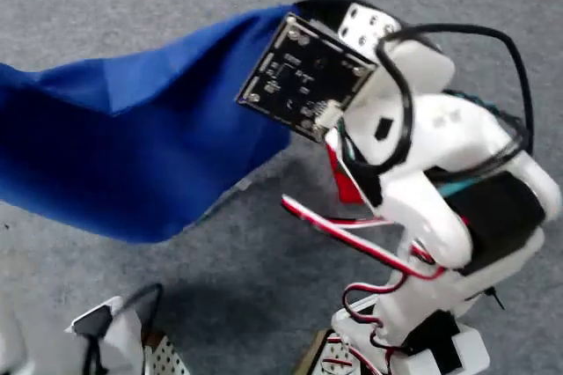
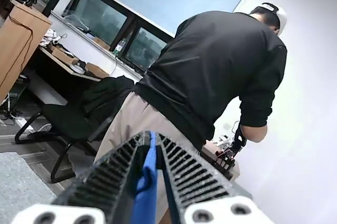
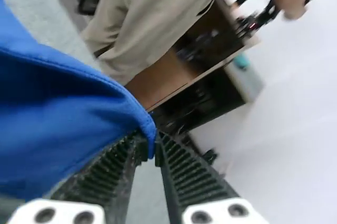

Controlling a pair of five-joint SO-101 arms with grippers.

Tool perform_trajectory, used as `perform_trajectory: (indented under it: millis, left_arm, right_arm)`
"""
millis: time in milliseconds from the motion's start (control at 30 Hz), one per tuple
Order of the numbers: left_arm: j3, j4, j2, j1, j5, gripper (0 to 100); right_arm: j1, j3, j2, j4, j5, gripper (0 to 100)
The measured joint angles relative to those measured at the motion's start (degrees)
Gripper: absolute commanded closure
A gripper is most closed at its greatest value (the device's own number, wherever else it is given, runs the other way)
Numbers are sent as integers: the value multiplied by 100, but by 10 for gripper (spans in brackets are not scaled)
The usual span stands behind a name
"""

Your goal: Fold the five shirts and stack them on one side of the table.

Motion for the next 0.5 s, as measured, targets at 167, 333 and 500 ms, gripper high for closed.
perform_trajectory:
  millis: [167,333,500]
  left_arm:
    - [-2180,730,1275,0,0,982]
    - [-2593,791,1758,158,0,982]
    - [-2189,791,1890,563,-273,982]
  right_arm:
    - [396,79,-18,545,-325,997]
    - [527,1029,9,607,-475,997]
    - [554,2075,9,237,-765,997]
